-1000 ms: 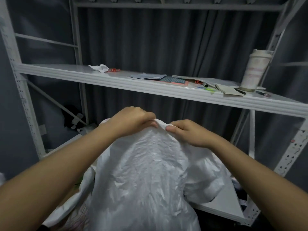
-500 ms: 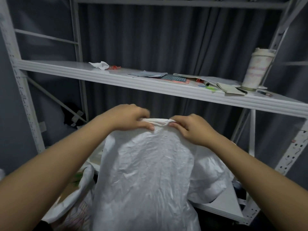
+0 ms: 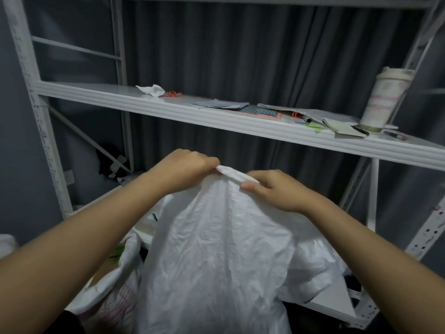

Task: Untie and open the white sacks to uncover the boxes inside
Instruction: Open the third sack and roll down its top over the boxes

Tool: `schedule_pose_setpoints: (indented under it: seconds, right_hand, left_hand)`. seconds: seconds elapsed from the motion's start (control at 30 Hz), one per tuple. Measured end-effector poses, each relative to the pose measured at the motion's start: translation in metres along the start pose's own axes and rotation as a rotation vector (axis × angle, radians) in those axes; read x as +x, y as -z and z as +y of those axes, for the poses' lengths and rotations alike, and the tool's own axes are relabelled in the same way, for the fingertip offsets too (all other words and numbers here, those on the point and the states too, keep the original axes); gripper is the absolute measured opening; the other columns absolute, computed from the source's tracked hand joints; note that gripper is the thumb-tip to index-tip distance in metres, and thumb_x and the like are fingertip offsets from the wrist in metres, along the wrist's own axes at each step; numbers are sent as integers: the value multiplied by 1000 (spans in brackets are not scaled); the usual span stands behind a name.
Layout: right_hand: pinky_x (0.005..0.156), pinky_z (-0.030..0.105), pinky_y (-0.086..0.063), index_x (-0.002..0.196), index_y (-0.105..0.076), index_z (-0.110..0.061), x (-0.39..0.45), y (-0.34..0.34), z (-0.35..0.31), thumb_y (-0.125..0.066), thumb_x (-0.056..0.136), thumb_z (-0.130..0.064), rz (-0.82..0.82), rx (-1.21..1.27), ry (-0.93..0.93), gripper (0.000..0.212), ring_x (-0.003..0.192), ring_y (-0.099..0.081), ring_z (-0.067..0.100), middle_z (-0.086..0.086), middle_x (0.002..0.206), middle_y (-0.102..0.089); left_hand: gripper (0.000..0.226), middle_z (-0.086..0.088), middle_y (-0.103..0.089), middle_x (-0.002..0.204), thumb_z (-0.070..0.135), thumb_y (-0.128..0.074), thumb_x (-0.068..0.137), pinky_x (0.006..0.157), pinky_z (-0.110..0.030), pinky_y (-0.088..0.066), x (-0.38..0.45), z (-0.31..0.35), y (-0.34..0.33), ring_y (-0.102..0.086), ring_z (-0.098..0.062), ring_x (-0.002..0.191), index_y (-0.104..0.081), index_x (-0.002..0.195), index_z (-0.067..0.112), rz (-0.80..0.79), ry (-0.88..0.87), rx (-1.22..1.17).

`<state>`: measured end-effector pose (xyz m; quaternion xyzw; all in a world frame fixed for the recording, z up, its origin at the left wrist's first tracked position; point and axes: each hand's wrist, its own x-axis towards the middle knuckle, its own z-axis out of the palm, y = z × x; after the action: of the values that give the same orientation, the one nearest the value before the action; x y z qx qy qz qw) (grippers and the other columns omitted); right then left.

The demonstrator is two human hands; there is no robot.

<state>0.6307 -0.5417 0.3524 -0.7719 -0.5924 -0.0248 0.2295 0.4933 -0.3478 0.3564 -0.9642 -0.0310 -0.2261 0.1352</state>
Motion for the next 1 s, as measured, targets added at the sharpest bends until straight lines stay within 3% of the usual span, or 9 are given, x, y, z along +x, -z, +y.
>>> schedule_pose_setpoints:
  seconds: [0.23, 0.33, 0.4, 0.47, 0.53, 0.67, 0.8, 0.87, 1.0]
  right_hand:
    - [42, 20, -16, 99, -73, -12, -3, -25, 27, -40, 73, -9, 481, -821, 405, 42, 36, -45, 20, 0, 50, -48]
    - [42, 23, -31, 123, -64, -27, -6, -26, 23, -45, 88, -24, 325, -616, 323, 40, 46, -54, 15, -7, 58, -58]
    - [64, 24, -46, 129, -55, -44, -8, -17, 11, -46, 97, -45, 31, -162, 101, 34, 71, -60, 1, -25, 76, -65]
    - [83, 21, -47, 117, -66, -34, -7, -12, 6, -48, 96, -45, -118, 300, -62, 30, 89, -61, -3, -21, 95, -69]
    - [79, 25, -48, 97, -73, -21, -5, -14, 5, -56, 95, -36, -86, 407, -113, 23, 82, -62, 1, -6, 91, -71]
    - [76, 23, -48, 91, -70, -22, -8, -30, 6, -64, 90, -30, 14, 279, -96, 10, 80, -62, 0, -11, 87, -69]
    - [73, 30, -49, 92, -59, -27, -15, -47, 10, -63, 88, -29, 216, 199, -101, 6, 81, -60, 5, -13, 87, -64]
    - [69, 33, -48, 92, -54, -27, -20, -59, 14, -63, 88, -30, 297, 157, -157, 10, 75, -59, 7, -12, 82, -63]
    - [65, 29, -46, 90, -52, -27, -33, -90, 23, -62, 89, -32, 385, 187, -262, 11, 74, -57, 5, -13, 80, -62]
  left_hand:
    - [29, 11, -61, 72, 55, -63, 82, 60, -24, -45, 3, -5, 3, -58, -5, 67, -61, 82, 26, -340, 121, -636]
    - [28, 11, -59, 68, 52, -58, 87, 60, -24, -45, 3, -1, 5, -56, -4, 63, -60, 78, 25, -368, 115, -666]
    - [29, 10, -55, 67, 49, -50, 92, 60, -30, -42, 3, -1, 2, -52, -7, 65, -57, 79, 25, -208, 31, -363]
    - [28, 10, -59, 76, 47, -46, 95, 65, -34, -45, 1, 2, -6, -56, -11, 75, -59, 88, 23, -7, -44, -147]
    - [28, 10, -61, 83, 51, -49, 92, 66, -35, -47, 0, 5, -10, -58, -11, 80, -60, 94, 25, 25, -74, -169]
    - [28, 11, -60, 78, 54, -55, 88, 67, -28, -43, -1, 6, -10, -54, -3, 73, -62, 90, 27, -370, 70, -473]
    - [31, 7, -59, 100, 48, -53, 89, 95, -34, -34, -8, 11, -38, -54, -17, 101, -65, 108, 26, 63, -1, -237]
    - [50, 3, -49, 124, 51, -61, 84, 109, -38, -18, -17, 20, -54, -40, -20, 120, -53, 128, 28, 149, 161, -222]
    - [53, 0, -38, 130, 43, -62, 86, 104, -29, -26, -35, 55, -81, -34, -20, 122, -45, 133, 25, 247, 629, -709]
